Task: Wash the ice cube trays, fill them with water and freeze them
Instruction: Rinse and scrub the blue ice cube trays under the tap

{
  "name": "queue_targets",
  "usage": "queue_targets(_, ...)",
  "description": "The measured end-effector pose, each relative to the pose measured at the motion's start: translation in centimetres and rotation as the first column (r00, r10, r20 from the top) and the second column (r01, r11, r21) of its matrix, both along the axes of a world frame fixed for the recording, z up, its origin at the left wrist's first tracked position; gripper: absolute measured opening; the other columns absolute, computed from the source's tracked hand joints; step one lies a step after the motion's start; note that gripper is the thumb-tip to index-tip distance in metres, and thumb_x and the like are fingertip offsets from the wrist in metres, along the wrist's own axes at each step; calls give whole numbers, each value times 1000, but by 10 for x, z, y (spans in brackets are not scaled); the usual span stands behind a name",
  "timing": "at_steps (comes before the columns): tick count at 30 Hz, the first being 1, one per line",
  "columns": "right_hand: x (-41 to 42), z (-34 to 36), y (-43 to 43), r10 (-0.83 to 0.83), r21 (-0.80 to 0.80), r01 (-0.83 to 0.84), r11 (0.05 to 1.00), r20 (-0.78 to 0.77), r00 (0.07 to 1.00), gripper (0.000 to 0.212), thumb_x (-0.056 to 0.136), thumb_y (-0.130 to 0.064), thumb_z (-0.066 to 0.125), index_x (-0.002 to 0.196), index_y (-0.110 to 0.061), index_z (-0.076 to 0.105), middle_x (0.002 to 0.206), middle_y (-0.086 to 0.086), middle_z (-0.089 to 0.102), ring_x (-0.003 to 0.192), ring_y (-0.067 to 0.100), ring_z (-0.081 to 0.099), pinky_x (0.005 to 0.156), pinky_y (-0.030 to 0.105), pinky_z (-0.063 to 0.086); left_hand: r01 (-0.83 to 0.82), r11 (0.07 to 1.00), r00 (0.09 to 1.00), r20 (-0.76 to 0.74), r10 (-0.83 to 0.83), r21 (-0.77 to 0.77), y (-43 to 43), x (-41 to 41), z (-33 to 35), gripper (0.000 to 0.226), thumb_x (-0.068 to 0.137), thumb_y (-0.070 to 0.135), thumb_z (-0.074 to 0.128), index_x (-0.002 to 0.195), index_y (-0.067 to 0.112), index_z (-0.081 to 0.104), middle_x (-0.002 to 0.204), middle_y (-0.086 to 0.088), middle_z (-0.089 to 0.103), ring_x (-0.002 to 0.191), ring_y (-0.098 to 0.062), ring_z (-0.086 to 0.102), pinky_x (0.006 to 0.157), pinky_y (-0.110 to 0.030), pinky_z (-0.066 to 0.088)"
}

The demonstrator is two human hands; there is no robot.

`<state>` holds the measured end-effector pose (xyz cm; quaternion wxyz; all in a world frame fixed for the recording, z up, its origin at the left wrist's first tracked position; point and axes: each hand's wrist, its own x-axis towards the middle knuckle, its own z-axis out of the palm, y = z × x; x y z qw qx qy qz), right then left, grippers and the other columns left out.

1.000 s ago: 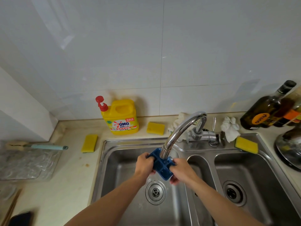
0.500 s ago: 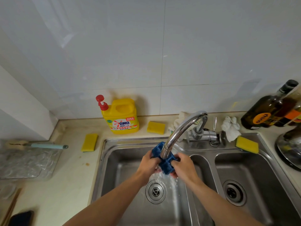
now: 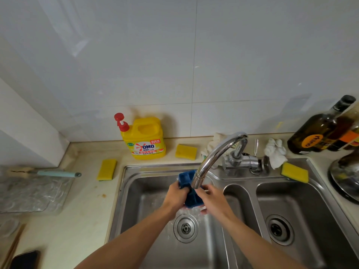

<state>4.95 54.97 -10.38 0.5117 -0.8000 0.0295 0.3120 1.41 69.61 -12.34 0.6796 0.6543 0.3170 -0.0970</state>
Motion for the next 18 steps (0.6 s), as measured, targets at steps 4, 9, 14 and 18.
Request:
queue_targets(4, 2, -1, -3, -53, 101, 72, 992, -175, 983, 39, 103, -48, 53, 110, -13, 68, 100, 11, 77, 89, 25, 77, 81, 45, 64, 128, 992, 992, -26, -127, 10, 5, -8, -1, 15, 99, 17, 52, 109, 14, 64, 98, -9, 76, 82, -21, 76, 66, -39, 63)
queue_targets(9, 0, 0, -4, -98, 304, 224, 926, -380, 920, 54, 105, -55, 41, 121, -13, 70, 114, 15, 76, 109, 31, 72, 103, 54, 53, 217, 962, 973, -40, -227, -165, 3, -13, 1, 26, 100, 22, 50, 117, 9, 64, 103, -14, 77, 93, -32, 75, 68, -41, 61)
queue_targets(14, -4, 5, 3, -61, 474, 384, 793, -565, 823, 56, 105, -58, 40, 129, -17, 70, 125, 17, 72, 116, 38, 68, 84, 53, 59, 209, 962, 978, 19, -209, -176, -4, -10, 6, 18, 100, 17, 51, 113, 9, 61, 97, -13, 77, 86, -29, 75, 65, -36, 60)
queue_targets(18, -4, 3, 1, -4, 571, 423, 703, -592, 806, 61, 104, -59, 43, 138, -13, 63, 134, 21, 64, 115, 37, 64, 89, 51, 55, 283, 956, 956, 52, -288, 76, -4, -5, 18, 11, 99, 18, 54, 104, 21, 63, 99, -8, 75, 83, -19, 76, 71, -39, 64)
